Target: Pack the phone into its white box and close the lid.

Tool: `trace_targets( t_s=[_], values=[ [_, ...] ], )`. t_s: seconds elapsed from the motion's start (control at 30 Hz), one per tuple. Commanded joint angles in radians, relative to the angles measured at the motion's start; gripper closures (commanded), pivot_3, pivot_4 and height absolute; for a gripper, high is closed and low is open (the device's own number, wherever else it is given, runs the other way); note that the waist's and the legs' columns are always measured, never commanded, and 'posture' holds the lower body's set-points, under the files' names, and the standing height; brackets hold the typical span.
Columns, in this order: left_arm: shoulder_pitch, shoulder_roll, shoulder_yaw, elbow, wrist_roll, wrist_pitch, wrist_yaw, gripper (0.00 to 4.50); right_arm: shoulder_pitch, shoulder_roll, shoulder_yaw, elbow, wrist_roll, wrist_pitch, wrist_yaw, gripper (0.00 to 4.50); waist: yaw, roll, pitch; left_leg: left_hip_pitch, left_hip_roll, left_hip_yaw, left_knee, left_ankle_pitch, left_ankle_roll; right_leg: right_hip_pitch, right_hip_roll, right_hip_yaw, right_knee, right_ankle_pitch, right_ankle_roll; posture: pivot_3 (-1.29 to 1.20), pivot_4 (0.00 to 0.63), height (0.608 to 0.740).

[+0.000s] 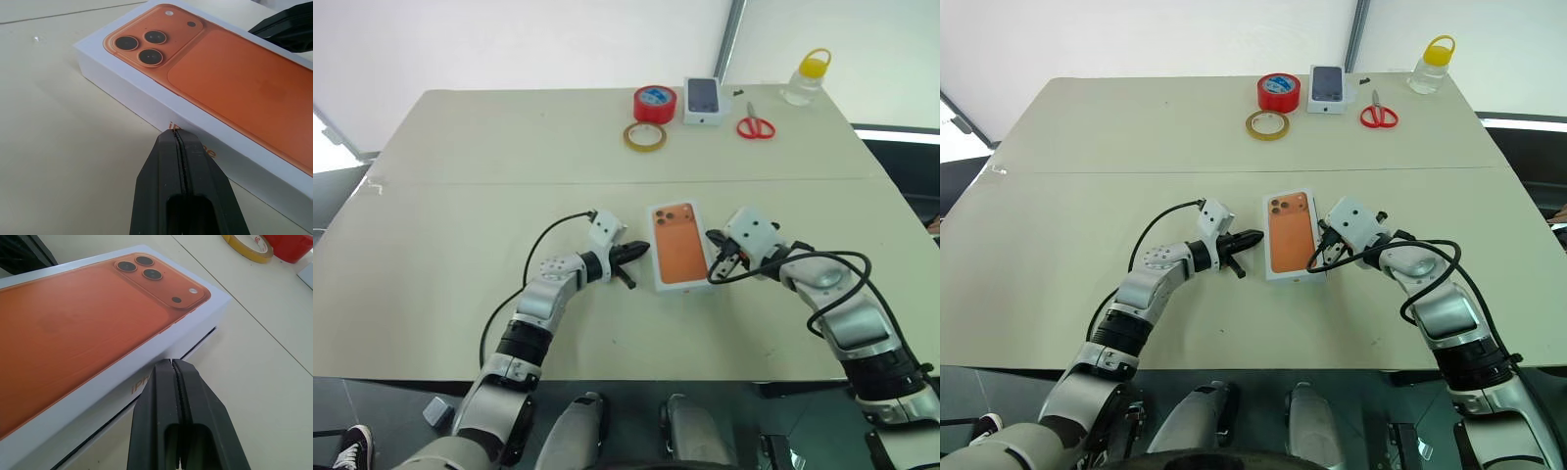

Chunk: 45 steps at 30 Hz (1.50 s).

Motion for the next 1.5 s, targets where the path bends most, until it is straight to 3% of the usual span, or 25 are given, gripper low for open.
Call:
trace_targets(
  t_s=[0.03,0.1,0.5,0.67,0.8,1.5],
  values=[
    [-0.024,-0.019,0.01,-0.061,-0.023,-0.03,-0.007,4.5,-0.009,0.01,-0.025,-0.017,-0.009,-0.022,0.007,4.46,0.0,0.0,0.0,0.0,0.0,0.0,0.0,0.0,0.0,0.0,0.0,0.0,0.0,0.0,0.0,0.0,0.15,0.74],
    [-0.02,0.003,-0.038,-0.046,0.049,-0.078,0.005,4.5,-0.008,0.014,-0.023,-0.015,-0.013,-0.022,0.007,4.46,0.0,0.0,0.0,0.0,0.0,0.0,0.0,0.0,-0.001,0.0,0.0,0.0,0.0,0.0,0.0,0.0,0.15,0.74],
    [-0.018,-0.024,0.001,-0.063,-0.018,-0.026,-0.003,4.5,-0.004,0.02,-0.025,-0.013,-0.046,-0.021,0.011,4.46,0.0,0.0,0.0,0.0,0.0,0.0,0.0,0.0,-0.001,0.0,0.0,0.0,0.0,0.0,0.0,0.0,0.15,0.74],
    [-0.025,-0.003,-0.057,-0.047,0.076,-0.102,0.008,4.5,0.001,0.012,-0.028,-0.016,-0.056,-0.021,0.018,4.46,0.0,0.0,0.0,0.0,0.0,0.0,0.0,0.002,-0.004,0.0,0.0,0.0,0.0,0.0,0.0,0.0,0.15,0.74],
    [-0.013,-0.021,-0.021,-0.06,0.016,-0.061,-0.01,4.5,0.005,0.017,-0.03,-0.015,-0.064,-0.026,0.016,4.46,0.001,0.0,0.0,0.0,0.0,0.0,0.0,0.002,-0.004,0.0,0.0,0.0,0.0,0.0,0.0,0.0,0.15,0.74],
    [-0.009,-0.013,0.017,-0.056,0.013,-0.018,0.051,4.5,-0.045,0.033,0.002,0.065,-0.177,-0.023,-0.003,4.46,-0.001,0.0,0.0,0.0,0.0,0.0,0.001,0.003,-0.004,0.0,0.0,0.0,0.001,0.0,0.0,0.0,0.15,0.74]
  ],
)
